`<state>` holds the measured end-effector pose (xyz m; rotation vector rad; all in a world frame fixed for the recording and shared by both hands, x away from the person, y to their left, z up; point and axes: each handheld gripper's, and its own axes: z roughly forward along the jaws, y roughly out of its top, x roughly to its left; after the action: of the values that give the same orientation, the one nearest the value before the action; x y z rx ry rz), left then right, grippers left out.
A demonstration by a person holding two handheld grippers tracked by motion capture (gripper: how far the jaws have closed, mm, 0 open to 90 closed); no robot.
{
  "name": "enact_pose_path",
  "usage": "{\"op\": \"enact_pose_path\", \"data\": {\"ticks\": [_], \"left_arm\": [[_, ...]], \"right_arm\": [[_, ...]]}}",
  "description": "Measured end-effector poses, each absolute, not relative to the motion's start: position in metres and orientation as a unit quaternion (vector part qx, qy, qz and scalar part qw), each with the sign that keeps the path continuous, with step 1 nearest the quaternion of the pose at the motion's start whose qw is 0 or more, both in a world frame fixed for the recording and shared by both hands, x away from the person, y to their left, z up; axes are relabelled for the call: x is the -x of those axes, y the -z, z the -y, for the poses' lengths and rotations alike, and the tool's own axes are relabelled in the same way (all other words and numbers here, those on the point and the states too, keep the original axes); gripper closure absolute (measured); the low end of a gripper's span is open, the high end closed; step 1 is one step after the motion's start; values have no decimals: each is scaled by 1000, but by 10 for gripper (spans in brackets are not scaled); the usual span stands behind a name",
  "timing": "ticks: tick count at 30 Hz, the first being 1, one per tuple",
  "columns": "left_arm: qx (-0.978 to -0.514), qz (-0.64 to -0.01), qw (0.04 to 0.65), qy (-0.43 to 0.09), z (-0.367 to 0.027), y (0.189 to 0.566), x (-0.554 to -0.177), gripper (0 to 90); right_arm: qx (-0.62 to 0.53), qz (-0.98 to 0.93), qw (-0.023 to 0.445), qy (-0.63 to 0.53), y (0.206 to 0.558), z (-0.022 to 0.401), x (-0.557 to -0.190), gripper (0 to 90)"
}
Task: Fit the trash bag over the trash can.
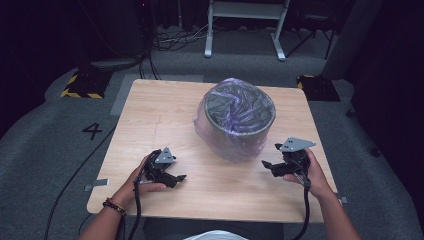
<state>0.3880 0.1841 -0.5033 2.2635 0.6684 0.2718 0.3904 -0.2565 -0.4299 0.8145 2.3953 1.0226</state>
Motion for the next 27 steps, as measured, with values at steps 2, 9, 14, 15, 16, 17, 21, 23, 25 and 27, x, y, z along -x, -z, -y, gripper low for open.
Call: {"op": "enact_pose_path", "data": {"ticks": [2, 9, 14, 15, 16, 17, 21, 23, 25, 27], "left_arm": [[-884, -261, 374, -106, -184, 503, -388, 179], [-884, -261, 373, -106, -184, 503, -388, 179], [-884, -261, 373, -106, -184, 503, -388, 179], [-884, -261, 374, -106, -184, 503, -388, 179], [-884, -261, 374, -106, -184, 503, -388, 179], [-884, -261, 374, -106, -184, 503, -388, 180], [-884, -261, 374, -106, -184, 503, -388, 179], [-884, -261, 374, -106, -184, 503, -388, 179], [-884, -261, 374, -106, -184, 503, -388, 179], [-884, -261, 374, -106, -184, 503, -388, 179]], "right_arm": [[-294, -859, 205, -365, 433, 258, -389, 192], [-307, -858, 196, -361, 446, 265, -386, 194], [-316, -858, 193, -355, 455, 271, -385, 194], [-317, -858, 194, -353, 456, 272, -384, 194], [-318, -859, 194, -352, 457, 273, -384, 194], [-320, -858, 195, -351, 458, 274, -383, 194], [-325, -857, 195, -349, 462, 277, -382, 194], [-328, -856, 193, -350, 464, 280, -381, 194], [-333, -855, 195, -348, 466, 283, -379, 194], [-339, -853, 193, -346, 470, 289, -377, 194]]}}
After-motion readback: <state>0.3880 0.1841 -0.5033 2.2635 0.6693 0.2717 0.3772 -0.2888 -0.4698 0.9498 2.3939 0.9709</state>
